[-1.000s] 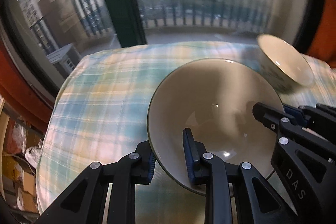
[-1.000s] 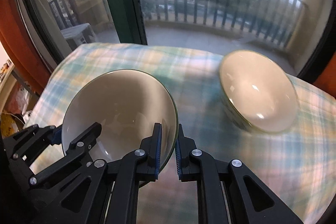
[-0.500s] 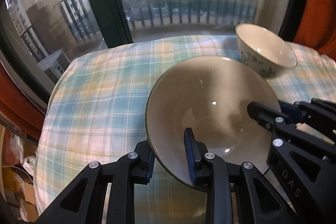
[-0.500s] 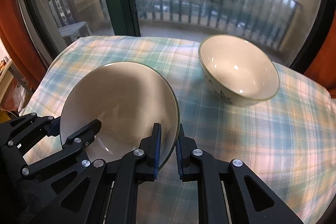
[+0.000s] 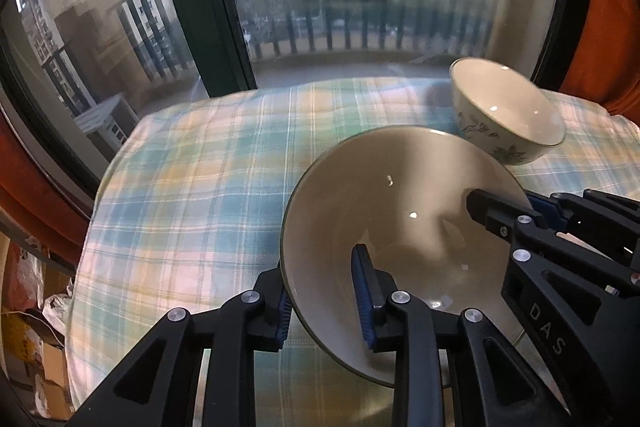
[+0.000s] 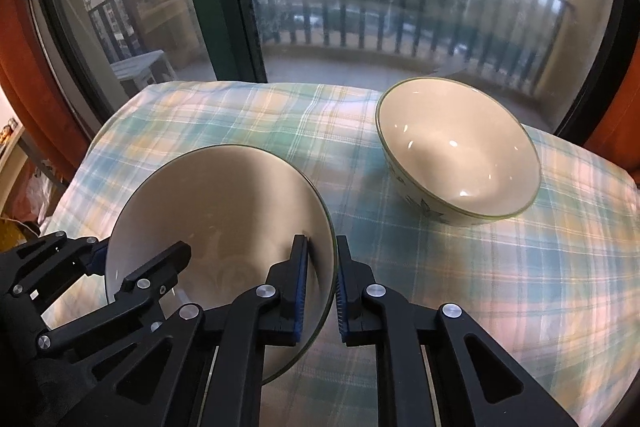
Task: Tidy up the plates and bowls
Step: 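Lift the second bowl with both tools and carry it toward the plate stack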
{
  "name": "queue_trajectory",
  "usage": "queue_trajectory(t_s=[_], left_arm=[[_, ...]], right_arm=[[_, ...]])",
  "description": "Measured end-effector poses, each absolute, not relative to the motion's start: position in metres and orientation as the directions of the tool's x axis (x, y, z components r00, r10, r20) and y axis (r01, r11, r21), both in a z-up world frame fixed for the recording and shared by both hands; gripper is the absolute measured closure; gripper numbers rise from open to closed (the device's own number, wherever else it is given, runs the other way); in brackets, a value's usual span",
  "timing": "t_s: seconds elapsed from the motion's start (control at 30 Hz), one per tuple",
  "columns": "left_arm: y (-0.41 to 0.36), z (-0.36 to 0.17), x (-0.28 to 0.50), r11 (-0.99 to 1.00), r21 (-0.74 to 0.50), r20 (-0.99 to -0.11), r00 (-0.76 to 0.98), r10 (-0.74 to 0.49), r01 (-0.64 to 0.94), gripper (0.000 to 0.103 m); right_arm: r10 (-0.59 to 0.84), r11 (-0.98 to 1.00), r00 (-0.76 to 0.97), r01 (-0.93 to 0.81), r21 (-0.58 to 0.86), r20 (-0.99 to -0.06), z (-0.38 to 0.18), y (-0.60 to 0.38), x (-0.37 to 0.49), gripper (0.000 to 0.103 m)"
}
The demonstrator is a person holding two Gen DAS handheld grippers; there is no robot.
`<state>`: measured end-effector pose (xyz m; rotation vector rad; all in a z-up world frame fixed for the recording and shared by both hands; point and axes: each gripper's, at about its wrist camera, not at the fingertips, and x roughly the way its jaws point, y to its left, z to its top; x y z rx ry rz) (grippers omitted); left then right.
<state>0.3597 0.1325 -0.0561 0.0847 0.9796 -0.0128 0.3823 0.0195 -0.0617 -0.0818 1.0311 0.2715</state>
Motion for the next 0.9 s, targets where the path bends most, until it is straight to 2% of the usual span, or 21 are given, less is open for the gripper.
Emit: queue_trajectory(t_s=[0.5, 0.9], left_arm=[[0.097, -0.009, 0.296, 0.995, 0.051, -0.749, 0.663, -0.020, 0.088, 0.077], [0.049, 0.009, 0.238, 0.989, 0.067, -0.693, 0.719, -0.046, 0.128, 0.077]], right_arm=[[0.155, 0.974, 0.578, -0.225, 0.026, -0.801, -0.010, -0.012, 0.323, 0.088], [0.125, 0.984, 0.652, -0.180, 0.008, -0.747, 0.022, -0.067, 0.256, 0.088]])
